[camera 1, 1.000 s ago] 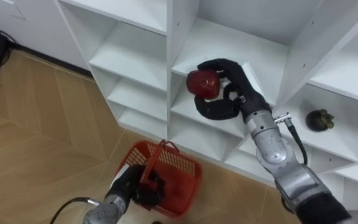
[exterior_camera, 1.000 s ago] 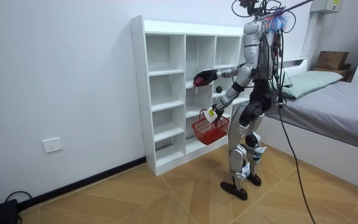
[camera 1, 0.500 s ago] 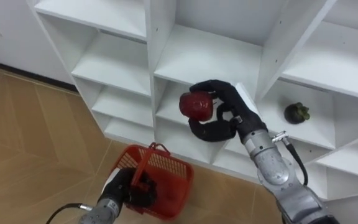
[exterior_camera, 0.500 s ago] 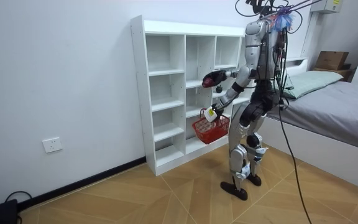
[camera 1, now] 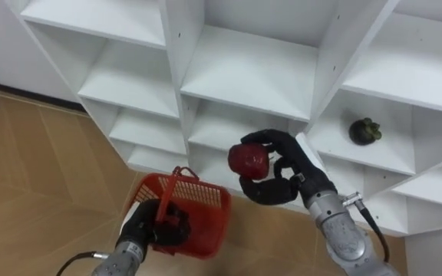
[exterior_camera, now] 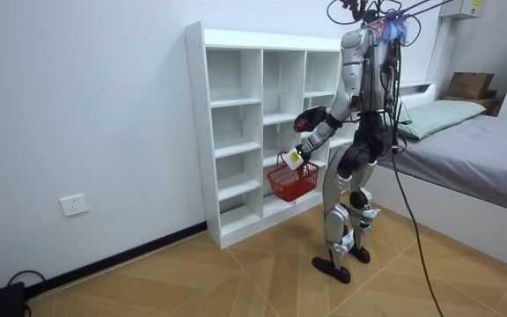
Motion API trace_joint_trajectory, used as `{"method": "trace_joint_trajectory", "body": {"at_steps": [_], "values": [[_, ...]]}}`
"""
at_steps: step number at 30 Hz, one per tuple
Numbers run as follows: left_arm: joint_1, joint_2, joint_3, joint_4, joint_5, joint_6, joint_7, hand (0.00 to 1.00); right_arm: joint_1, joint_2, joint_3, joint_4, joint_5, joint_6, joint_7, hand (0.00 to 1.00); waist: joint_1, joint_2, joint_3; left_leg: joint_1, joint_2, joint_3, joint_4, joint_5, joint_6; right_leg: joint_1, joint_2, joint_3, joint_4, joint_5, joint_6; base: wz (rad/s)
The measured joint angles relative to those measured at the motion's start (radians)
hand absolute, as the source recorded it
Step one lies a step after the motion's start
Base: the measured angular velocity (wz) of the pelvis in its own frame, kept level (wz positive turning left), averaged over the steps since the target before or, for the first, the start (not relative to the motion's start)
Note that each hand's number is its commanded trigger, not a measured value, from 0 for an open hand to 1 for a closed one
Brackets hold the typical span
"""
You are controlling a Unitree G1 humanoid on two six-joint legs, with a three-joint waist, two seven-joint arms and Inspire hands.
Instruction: Collect fruits from the closet
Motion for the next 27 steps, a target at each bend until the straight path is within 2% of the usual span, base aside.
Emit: {"method": "trace_joint_trajectory", "body": {"at_steps": [5, 8, 13, 27], "values": [[0.001, -0.012, -0.01, -0.013, 0.001, -0.007, -0.006, 1.0, 0.011, -0.004, 0.0, 0.044, -0.001, -0.004, 0.001, 1.0, 0.002, 0.0, -0.0001, 0.001, 0.0, 0.002, 0.001, -0.005, 0.002, 0.003, -0.001, -0.005, 0.001, -0.001, 0.001, 0.01], [0.002, -0.01, -0.009, -0.017, 0.001, -0.007, -0.022, 1.0, 0.029, -0.004, 0.0, 0.044, -0.004, -0.004, 0.006, 1.0, 0.004, 0.0, 0.0, 0.001, 0.001, 0.005, 0.005, -0.007, 0.004, 0.002, -0.001, -0.005, 0.003, -0.001, 0.001, -0.01], [0.022, -0.004, -0.009, -0.108, 0.001, -0.012, -0.051, 1.0, 0.03, -0.006, -0.001, 0.044, -0.016, -0.004, 0.011, 1.0, 0.003, 0.002, -0.0006, -0.014, 0.002, 0.003, 0.019, -0.008, 0.005, -0.011, -0.002, -0.003, 0.013, -0.001, 0.001, 0.0], [0.034, -0.003, -0.017, -0.174, -0.001, -0.019, -0.114, 1.0, 0.034, 0.008, 0.0, 0.093, -0.056, -0.004, 0.031, 1.0, 0.003, 0.004, -0.0012, -0.019, 0.002, 0.001, 0.019, -0.008, 0.005, -0.012, 0.001, -0.004, -0.001, -0.001, 0.001, 0.0]]}}
